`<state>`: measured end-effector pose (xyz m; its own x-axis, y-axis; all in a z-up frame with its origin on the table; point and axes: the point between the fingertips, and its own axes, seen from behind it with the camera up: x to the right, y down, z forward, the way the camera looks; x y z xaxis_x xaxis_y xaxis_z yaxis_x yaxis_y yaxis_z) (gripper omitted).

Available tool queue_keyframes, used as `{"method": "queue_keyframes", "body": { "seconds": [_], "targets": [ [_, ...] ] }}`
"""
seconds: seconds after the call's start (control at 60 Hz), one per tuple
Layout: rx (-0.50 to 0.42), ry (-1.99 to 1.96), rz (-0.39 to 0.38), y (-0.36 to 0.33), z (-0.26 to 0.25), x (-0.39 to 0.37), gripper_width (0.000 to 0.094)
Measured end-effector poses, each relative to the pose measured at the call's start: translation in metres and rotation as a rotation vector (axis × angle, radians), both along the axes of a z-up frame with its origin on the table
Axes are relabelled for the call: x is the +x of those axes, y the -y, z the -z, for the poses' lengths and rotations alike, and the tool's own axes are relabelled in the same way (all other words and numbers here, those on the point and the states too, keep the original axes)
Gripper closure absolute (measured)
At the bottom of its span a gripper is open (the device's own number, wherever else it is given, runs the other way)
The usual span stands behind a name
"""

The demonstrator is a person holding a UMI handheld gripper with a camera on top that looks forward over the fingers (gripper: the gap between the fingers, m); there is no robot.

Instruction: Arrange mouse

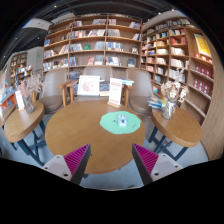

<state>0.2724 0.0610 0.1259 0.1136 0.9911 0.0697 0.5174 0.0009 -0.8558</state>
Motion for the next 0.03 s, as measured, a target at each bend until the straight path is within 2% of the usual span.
{"method": "queue_keyframes", "body": {
  "seconds": [0.033],
  "targets": [
    [-0.005, 0.001, -0.005, 0.0022, 0.0014, 0.0013, 0.0083]
  ]
}}
